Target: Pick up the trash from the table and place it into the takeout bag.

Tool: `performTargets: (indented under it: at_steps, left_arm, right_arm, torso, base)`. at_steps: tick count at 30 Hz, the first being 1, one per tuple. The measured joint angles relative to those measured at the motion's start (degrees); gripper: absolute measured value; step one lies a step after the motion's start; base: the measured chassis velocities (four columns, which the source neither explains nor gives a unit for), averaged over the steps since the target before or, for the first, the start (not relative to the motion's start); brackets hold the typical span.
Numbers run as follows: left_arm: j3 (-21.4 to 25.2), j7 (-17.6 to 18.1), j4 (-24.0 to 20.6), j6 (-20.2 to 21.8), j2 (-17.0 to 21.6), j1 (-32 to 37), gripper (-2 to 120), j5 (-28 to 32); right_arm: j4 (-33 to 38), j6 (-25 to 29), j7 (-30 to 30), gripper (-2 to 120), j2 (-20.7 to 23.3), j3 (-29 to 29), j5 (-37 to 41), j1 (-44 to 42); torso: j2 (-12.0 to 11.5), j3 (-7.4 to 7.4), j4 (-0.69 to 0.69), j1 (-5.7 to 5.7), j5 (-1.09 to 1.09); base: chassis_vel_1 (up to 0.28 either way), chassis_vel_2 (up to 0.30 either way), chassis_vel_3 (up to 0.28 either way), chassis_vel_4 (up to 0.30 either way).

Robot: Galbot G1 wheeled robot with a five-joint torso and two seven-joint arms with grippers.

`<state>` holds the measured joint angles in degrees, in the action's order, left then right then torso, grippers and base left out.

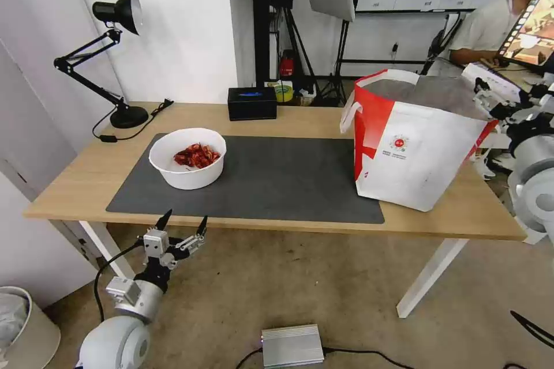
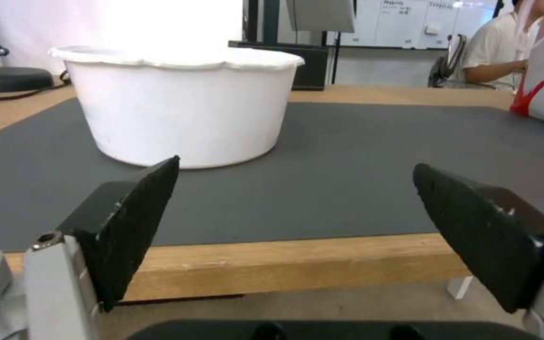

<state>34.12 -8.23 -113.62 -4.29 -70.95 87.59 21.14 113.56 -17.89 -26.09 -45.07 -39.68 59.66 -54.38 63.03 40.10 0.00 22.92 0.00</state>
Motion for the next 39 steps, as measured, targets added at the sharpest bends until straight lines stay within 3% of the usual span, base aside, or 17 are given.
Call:
performTargets:
  at_steps: [10, 21, 25, 32, 39]
  left_arm:
    - [0.1, 0.0, -0.1, 0.0, -0.3, 0.1, 100, -0.1]
    - [-0.1, 0.0, -0.1, 0.0, -1.1, 0.1, 100, -0.5]
    - [-0.1, 0.0, -0.1, 0.0, -1.3, 0.2, 100, -0.6]
    - [0.1, 0.0, 0.0, -0.1, -1.8, 0.3, 100, -0.7]
    - [0.3, 0.0, 0.1, -0.5, -2.1, 0.3, 100, -0.7]
  right_arm:
    - [-0.5, 2.1, 1.8, 100, -0.6, 0.5, -0.2, 1.3]
    - [3.4, 17.2, 20.5, 100, -1.7, 0.8, -3.1, -4.4]
    - [4.9, 20.5, 25.6, 100, -2.7, 0.8, -5.2, -7.4]
    - [8.3, 23.4, 29.0, 100, -6.6, 2.2, -12.7, -13.1]
    - [9.6, 24.3, 28.7, 100, -10.9, 3.6, -19.1, -17.9]
  torso:
    - [0.0, 0.00, 0.00, 0.00, 0.00]
    - [0.0, 0.00, 0.00, 0.00, 0.00]
    - [0.0, 0.00, 0.00, 0.00, -0.01]
    - [0.0, 0.00, 0.00, 0.00, -0.01]
    - [0.0, 0.00, 0.00, 0.00, -0.01]
  base:
    - [0.000, 0.000, 0.000, 0.000]
    - [0.000, 0.000, 0.000, 0.000]
    - [0.000, 0.000, 0.000, 0.000]
    - [0.000, 0.000, 0.000, 0.000]
    - [0.000, 0.000, 0.000, 0.000]
